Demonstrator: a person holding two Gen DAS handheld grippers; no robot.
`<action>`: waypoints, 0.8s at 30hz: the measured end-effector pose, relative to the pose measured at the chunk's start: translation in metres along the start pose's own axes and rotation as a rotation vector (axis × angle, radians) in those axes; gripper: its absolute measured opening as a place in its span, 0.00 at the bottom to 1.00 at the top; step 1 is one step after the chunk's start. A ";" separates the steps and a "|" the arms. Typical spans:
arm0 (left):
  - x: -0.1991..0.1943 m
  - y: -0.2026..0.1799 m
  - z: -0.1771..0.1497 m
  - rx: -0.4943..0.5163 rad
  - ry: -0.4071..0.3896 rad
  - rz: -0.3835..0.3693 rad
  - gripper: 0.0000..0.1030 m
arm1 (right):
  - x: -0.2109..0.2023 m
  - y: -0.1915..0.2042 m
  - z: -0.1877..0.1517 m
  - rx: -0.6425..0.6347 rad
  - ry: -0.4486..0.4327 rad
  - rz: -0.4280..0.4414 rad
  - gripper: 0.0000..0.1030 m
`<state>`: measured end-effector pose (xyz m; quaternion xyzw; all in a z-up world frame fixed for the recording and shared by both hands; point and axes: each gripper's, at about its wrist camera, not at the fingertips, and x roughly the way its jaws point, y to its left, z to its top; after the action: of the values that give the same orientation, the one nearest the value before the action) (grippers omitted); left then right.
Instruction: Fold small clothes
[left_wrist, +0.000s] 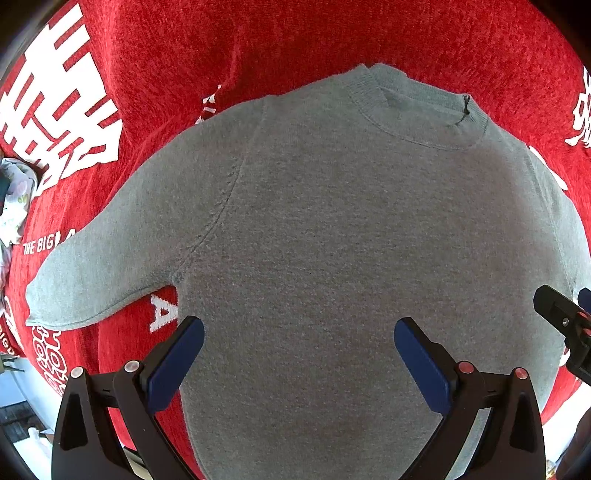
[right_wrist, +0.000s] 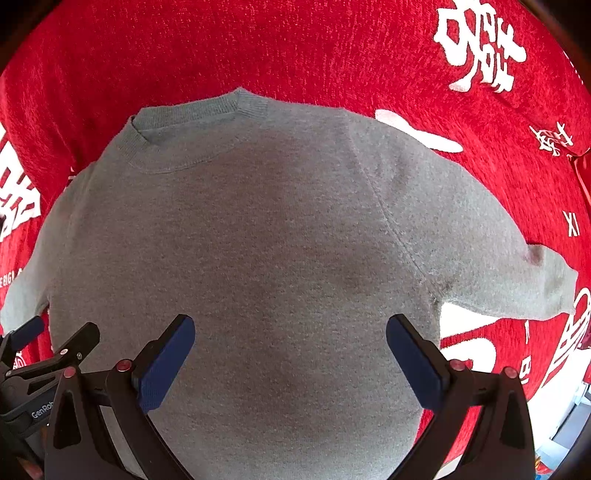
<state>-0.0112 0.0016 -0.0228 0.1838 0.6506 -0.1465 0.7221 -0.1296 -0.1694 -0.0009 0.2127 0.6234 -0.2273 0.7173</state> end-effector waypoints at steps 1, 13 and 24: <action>0.000 0.000 0.000 -0.001 0.000 0.000 1.00 | 0.000 0.001 -0.001 0.000 0.003 -0.002 1.00; 0.000 0.004 -0.001 -0.010 0.002 -0.001 1.00 | -0.001 0.003 -0.002 -0.006 0.000 -0.009 1.00; 0.002 0.009 -0.002 -0.009 0.001 -0.004 1.00 | -0.002 0.005 0.000 -0.004 -0.011 0.001 1.00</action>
<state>-0.0084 0.0102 -0.0244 0.1794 0.6519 -0.1447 0.7224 -0.1270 -0.1652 0.0009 0.2106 0.6196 -0.2270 0.7212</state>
